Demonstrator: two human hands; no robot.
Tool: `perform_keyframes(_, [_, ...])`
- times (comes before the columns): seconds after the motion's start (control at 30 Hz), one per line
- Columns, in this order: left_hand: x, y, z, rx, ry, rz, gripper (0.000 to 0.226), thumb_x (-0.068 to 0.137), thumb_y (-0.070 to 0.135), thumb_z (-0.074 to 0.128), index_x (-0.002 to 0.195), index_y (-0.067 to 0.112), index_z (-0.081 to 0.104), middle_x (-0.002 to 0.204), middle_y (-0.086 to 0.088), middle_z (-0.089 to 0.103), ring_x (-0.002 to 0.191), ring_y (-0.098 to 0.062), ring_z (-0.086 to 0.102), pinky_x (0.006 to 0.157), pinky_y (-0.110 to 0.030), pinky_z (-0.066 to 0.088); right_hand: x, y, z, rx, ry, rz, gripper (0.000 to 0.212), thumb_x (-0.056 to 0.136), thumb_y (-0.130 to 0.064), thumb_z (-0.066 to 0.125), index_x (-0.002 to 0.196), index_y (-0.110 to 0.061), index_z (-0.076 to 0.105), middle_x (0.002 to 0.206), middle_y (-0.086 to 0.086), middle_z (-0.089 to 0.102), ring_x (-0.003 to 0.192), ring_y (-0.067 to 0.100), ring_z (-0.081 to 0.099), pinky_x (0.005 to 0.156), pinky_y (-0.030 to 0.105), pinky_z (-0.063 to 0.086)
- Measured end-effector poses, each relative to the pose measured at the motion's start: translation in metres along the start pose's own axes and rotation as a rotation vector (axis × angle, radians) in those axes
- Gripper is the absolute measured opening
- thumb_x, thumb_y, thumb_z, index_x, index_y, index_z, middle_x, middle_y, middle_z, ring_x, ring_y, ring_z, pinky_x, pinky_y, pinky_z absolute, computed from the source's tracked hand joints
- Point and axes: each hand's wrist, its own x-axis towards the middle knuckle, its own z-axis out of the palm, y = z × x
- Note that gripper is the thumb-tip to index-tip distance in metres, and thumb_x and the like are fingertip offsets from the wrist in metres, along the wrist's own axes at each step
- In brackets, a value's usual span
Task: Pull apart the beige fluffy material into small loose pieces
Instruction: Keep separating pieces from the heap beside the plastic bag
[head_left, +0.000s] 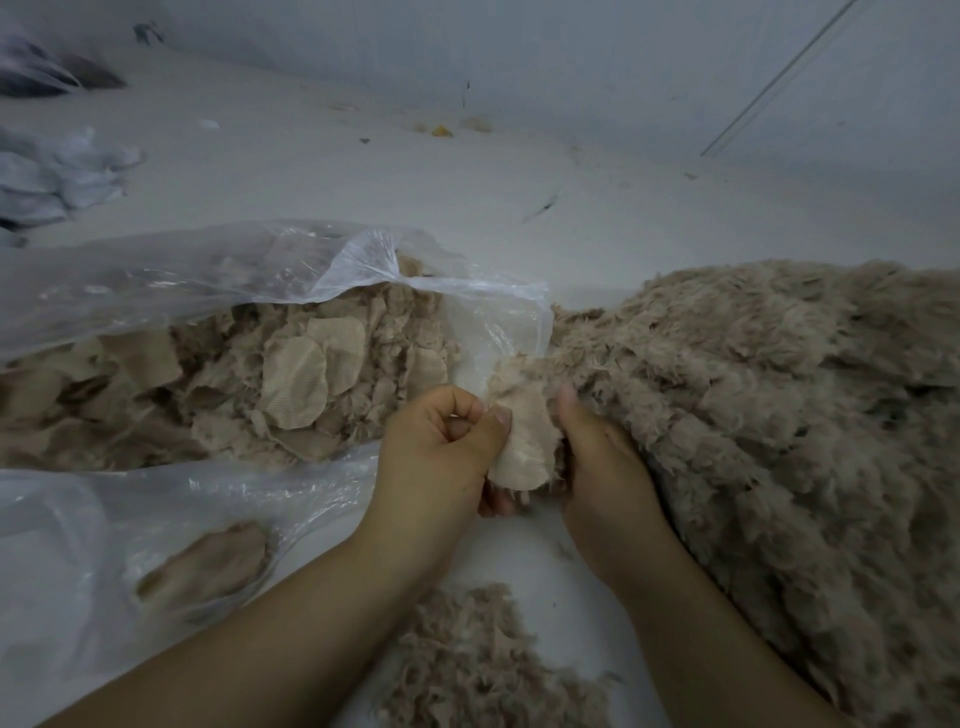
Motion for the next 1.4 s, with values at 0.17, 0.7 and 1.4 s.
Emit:
perform_keyframes(0.17, [-0.001,0.000,0.000,0.046,0.009,0.004,0.019,0.094,0.009,0.061,0.077,0.003,0.054,0.053,-0.023,0.059,0.037,-0.027,0.053,0.039,-0.030,0.042,-0.004,-0.005,0.003,0.021,-0.115,-0.072,0.062,0.090,-0.048,0.061,0.082,0.014,0.060,0.065,0.030,0.059,0.055,0.036,0.057,0.059,0.043,0.046])
perform_keyframes(0.7, [0.006,0.009,-0.016,0.131,0.210,0.200,0.031,0.092,0.011,0.064,0.062,0.021,0.069,0.042,0.005,0.043,0.040,-0.009,0.037,0.045,-0.020,0.036,0.000,-0.002,0.003,0.121,-0.029,0.073,0.030,0.079,-0.023,0.066,0.094,0.001,0.074,0.088,0.018,0.073,0.076,0.022,0.069,0.067,0.026,0.053])
perform_keyframes(1.4, [-0.004,-0.001,-0.017,0.125,-0.118,0.063,0.026,0.091,0.019,0.066,0.076,-0.003,0.065,0.044,-0.002,0.053,0.031,-0.014,0.045,0.036,-0.018,0.034,-0.009,-0.002,0.007,0.025,-0.063,-0.086,0.042,0.091,-0.032,0.060,0.103,0.007,0.069,0.094,0.037,0.067,0.085,0.049,0.065,0.082,0.060,0.051])
